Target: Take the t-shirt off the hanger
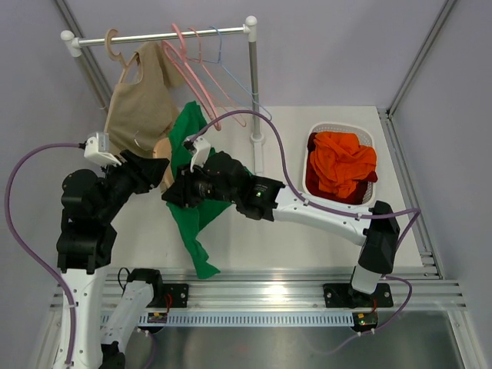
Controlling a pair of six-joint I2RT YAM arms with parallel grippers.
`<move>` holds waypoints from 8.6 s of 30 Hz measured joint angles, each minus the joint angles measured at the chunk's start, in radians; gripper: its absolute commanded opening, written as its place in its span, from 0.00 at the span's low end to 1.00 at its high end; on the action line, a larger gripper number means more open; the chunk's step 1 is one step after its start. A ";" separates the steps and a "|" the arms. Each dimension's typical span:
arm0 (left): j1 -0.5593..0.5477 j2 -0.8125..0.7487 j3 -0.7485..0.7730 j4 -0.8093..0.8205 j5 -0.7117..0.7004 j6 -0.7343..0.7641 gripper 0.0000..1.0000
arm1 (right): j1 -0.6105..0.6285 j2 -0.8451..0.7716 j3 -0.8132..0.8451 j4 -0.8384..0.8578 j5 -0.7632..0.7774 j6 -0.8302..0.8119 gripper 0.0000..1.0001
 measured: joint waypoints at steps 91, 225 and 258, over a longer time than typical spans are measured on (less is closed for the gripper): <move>-0.004 0.246 0.699 -0.413 -0.082 0.124 0.00 | -0.123 -0.388 -0.712 0.109 0.377 -0.152 0.00; 0.025 0.933 1.080 -0.447 -0.304 0.498 0.00 | -0.912 -0.964 -0.919 -0.020 0.198 0.027 0.91; 0.097 1.324 1.331 -0.173 -0.066 0.499 0.00 | -0.803 -0.931 -0.981 0.001 0.039 -0.012 0.92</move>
